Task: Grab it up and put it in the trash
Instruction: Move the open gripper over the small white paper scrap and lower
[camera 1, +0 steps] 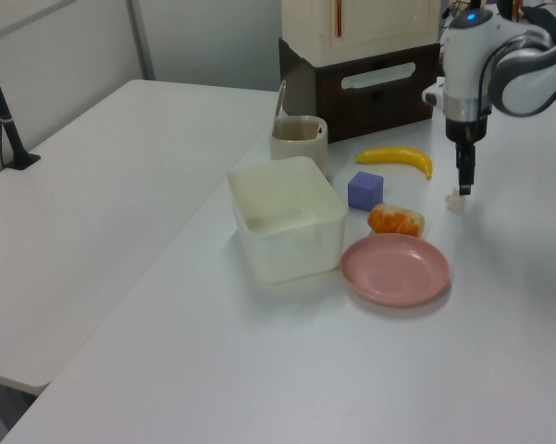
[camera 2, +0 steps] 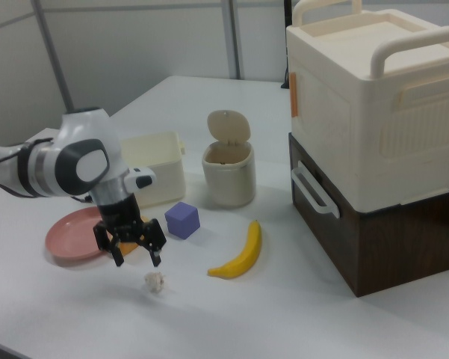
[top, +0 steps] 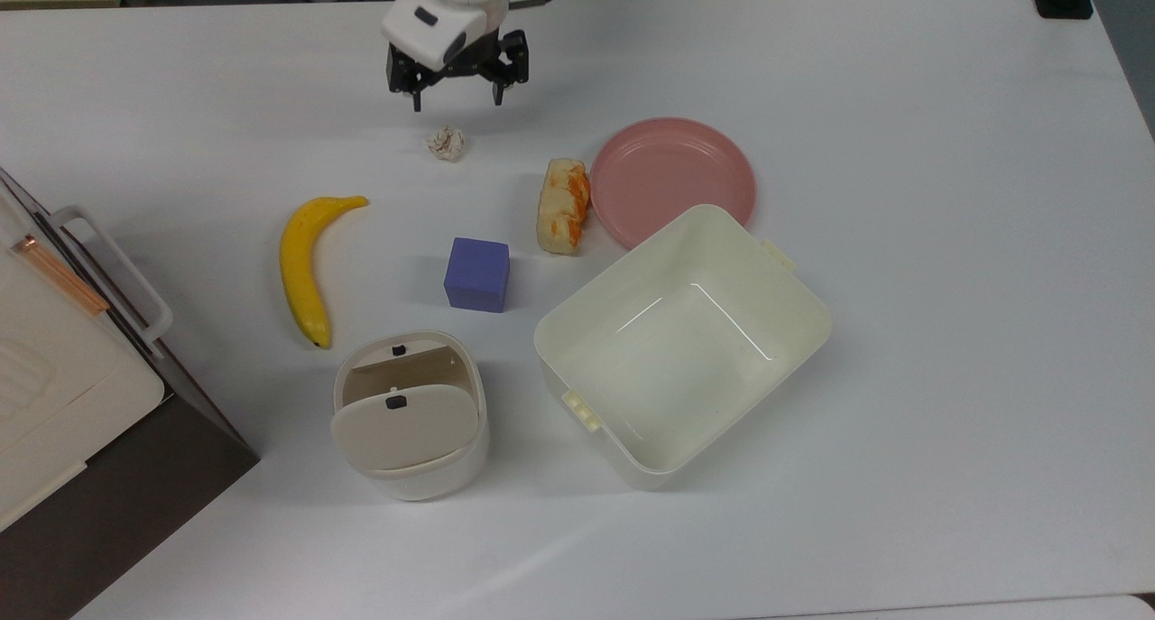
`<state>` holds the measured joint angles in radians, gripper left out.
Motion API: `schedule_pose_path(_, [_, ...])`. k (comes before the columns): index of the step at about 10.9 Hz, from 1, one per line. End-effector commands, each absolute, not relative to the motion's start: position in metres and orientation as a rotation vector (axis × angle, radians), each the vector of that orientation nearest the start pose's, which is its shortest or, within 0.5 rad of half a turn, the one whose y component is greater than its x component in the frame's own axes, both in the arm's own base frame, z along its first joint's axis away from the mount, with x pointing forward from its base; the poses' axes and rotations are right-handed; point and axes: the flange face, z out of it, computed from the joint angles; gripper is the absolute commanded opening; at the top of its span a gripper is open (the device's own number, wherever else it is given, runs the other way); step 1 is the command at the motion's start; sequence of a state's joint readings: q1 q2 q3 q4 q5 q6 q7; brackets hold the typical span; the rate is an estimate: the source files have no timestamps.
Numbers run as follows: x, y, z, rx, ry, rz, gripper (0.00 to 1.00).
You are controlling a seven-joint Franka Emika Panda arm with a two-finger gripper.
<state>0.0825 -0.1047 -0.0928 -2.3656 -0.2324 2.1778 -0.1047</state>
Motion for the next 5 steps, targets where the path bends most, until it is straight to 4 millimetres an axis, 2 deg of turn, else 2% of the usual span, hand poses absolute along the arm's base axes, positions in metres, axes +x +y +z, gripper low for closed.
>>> schedule_pose_path(1, [0.4877, -0.0211, 0.3389, -3.308, -0.421, 0.197, 0.99])
schedule_pose_path(4, [0.4899, -0.0204, 0.3322, -3.308, -0.430, 0.213, 0.95])
schedule_pose_path(5, [0.4903, -0.0213, 0.3292, -3.310, -0.433, 0.224, 0.87])
